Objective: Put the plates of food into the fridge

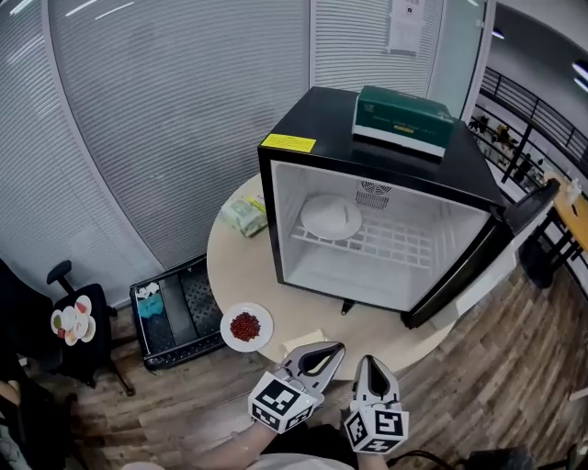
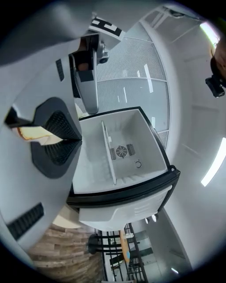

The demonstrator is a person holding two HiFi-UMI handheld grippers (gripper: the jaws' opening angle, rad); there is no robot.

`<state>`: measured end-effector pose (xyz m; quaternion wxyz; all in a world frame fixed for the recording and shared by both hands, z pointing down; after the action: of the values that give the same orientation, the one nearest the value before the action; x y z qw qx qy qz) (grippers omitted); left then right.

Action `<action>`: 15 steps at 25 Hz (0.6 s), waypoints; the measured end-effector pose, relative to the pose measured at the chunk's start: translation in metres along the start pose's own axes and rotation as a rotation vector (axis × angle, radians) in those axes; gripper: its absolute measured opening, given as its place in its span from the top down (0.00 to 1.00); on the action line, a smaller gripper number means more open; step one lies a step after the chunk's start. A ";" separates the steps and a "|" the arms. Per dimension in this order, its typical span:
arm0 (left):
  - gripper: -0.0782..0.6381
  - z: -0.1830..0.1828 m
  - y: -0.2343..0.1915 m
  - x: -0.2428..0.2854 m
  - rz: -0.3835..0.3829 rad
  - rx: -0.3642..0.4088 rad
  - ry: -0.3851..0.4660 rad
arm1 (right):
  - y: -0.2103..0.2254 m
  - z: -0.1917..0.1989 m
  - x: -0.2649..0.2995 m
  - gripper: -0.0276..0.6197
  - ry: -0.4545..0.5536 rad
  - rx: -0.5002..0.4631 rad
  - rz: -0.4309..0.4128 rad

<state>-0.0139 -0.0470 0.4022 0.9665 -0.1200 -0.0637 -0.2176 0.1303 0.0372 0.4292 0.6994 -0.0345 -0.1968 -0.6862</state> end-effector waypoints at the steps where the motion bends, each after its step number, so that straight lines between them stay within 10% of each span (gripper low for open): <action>1: 0.88 0.001 0.002 -0.002 0.000 0.009 0.002 | 0.000 0.001 -0.001 0.95 -0.001 -0.002 0.000; 15: 0.88 0.009 -0.004 -0.028 -0.113 -0.016 0.017 | -0.002 0.015 -0.005 0.95 -0.052 0.124 -0.086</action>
<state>-0.0416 -0.0366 0.4072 0.9523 -0.1218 -0.0603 -0.2734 0.1247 0.0464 0.4411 0.6649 -0.0006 -0.2584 -0.7008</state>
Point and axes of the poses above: the fingertips, and each gripper's own axes: x forward along the fingers, y to its right, z out of its underside, the point moved 10 cm from there along -x, backward along the fingers, and after that the axes turned 7 degrees about -y, right-handed, at the moved point
